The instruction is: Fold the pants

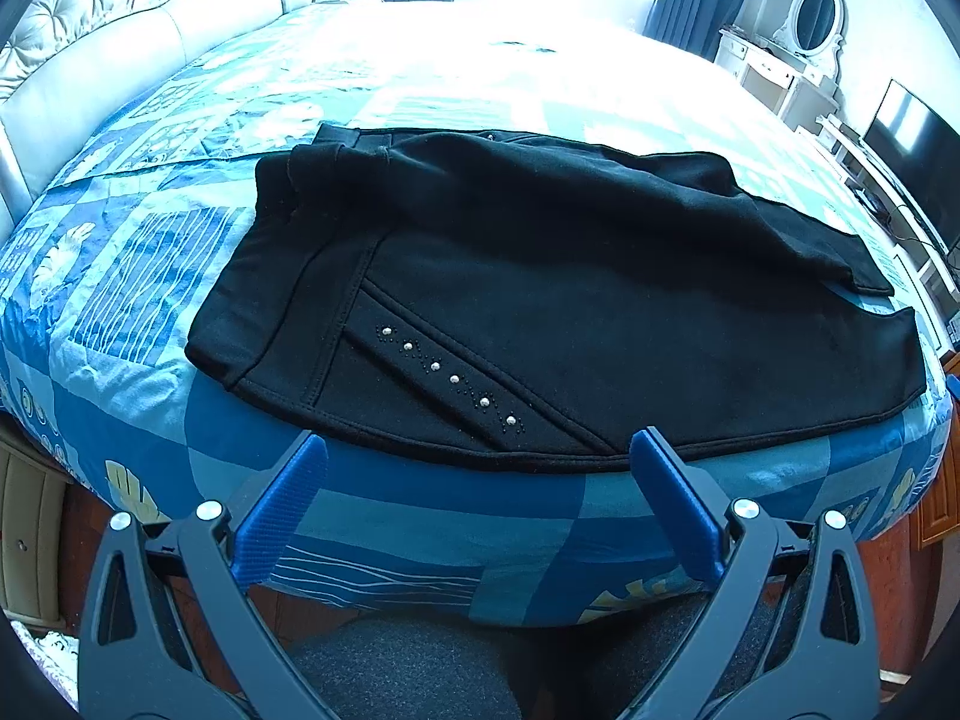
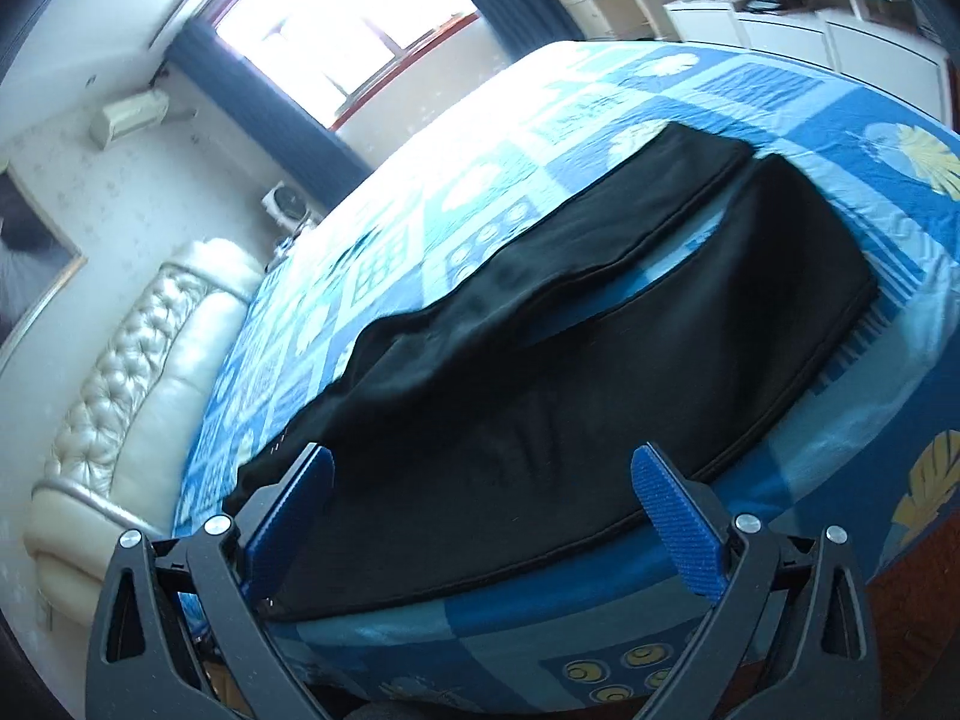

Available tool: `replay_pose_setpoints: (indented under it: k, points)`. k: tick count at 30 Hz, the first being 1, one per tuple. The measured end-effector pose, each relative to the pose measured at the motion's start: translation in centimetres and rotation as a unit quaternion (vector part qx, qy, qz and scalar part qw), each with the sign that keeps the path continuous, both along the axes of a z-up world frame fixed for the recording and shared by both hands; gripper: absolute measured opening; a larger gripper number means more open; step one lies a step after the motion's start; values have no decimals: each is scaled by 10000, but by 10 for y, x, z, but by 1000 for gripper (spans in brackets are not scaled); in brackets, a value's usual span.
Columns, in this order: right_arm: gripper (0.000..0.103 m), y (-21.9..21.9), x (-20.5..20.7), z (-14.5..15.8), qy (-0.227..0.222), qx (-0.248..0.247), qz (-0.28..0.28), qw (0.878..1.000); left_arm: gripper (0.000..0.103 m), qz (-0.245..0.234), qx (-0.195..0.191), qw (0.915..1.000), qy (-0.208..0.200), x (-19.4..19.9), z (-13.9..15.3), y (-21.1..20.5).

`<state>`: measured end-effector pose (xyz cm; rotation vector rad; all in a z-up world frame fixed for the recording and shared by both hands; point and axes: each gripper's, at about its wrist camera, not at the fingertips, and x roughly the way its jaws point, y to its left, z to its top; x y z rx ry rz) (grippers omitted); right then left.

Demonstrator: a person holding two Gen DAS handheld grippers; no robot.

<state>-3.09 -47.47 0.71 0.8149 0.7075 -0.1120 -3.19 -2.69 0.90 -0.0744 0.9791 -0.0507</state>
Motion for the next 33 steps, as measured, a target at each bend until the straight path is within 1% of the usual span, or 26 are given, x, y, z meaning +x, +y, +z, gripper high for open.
replay_pose_setpoints:
  k: [2, 3, 6, 10, 14, 15, 16, 17, 18, 19, 21, 23, 25, 27, 29, 31, 32, 33]
  points:
    - [99, -46, -11, -6, 42, -19, -580, 9983, 101, 14, -10, 10000, -32, 2, 1, 1]
    - [99, -64, -12, -12, 133, -3, -766, 9970, 101, 25, 0, 10000, -50, 3, 2, 2]
    - [99, -107, -8, -36, 539, 65, -1103, 9924, 101, 40, 38, 10000, -41, 7, 0, 3]
    - [98, -134, 5, -65, 833, 321, -1177, 9890, 101, 64, 76, 10000, 1, 10, -4, 5]
    - [96, -134, 14, -79, 901, 472, -1129, 9884, 101, 123, 53, 9999, 101, 14, -9, 10]
    - [84, -133, 16, -82, 900, 532, -1066, 9888, 101, 132, 58, 9998, 127, 15, -11, 11]
    - [69, -132, 19, -86, 948, 594, -1001, 9887, 101, 143, 70, 9998, 152, 16, -13, 12]
    - [43, -132, 22, -91, 1097, 617, -1008, 9869, 101, 156, 78, 9997, 172, 17, -15, 14]
    - [34, -132, 23, -95, 1134, 654, -1012, 9862, 101, 175, 77, 9996, 189, 17, -16, 15]
    - [32, -134, 23, -96, 1082, 694, -1013, 9865, 101, 197, 73, 9996, 204, 18, -17, 16]
    - [23, -133, 18, -91, 967, 645, -1025, 9879, 101, 238, 64, 9994, 235, 19, -18, 19]
    - [18, -126, 15, -77, 849, 359, -994, 9908, 101, 261, 48, 9993, 248, 19, -19, 22]
    - [17, -113, 16, -56, 677, -24, -863, 9940, 101, 268, 48, 9993, 250, 19, -19, 23]
    - [17, -92, 20, -33, 477, -407, -596, 9963, 101, 265, 47, 9993, 245, 19, -19, 23]
    - [17, -65, 32, -15, 375, -846, -182, 9955, 101, 253, 49, 9994, 248, 19, -19, 23]
    - [17, -31, 51, -11, 508, -1278, 350, 9899, 101, 237, 59, 9994, 262, 20, -21, 22]
    - [17, -14, 62, -13, 633, -1541, 585, 9843, 101, 225, 55, 9993, 278, 20, -22, 21]
    - [17, 3, 73, -19, 794, -1896, 812, 9753, 101, 213, 54, 9993, 296, 20, -23, 21]
